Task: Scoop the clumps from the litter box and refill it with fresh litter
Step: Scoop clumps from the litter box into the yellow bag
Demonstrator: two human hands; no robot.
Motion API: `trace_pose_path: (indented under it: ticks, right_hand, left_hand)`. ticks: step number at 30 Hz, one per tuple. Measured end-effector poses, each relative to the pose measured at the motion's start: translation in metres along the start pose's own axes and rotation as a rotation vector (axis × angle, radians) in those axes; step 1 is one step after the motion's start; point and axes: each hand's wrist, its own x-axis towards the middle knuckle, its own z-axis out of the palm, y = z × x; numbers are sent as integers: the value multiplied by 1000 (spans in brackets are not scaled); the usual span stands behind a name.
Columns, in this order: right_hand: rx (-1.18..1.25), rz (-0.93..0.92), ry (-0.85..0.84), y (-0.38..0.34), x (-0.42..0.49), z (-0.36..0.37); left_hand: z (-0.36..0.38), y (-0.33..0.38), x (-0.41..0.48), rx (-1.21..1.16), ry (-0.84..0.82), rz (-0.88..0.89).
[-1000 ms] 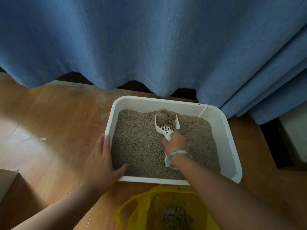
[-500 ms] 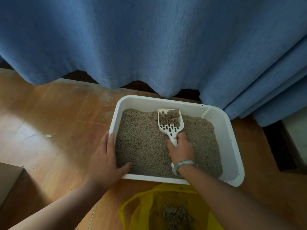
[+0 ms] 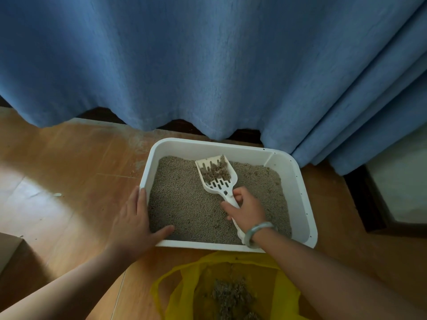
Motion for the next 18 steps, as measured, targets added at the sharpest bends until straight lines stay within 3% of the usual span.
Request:
trace_pose_path:
  ticks: [6,18]
  right_hand:
    - [50,-25,-119,2,-12,-23]
    - [129,-26,-318,15,-61,-60]
  left_hand:
    - [-4,3,-3,-11,-11,-35]
    - [-5,6,-21,-332,-1,-19]
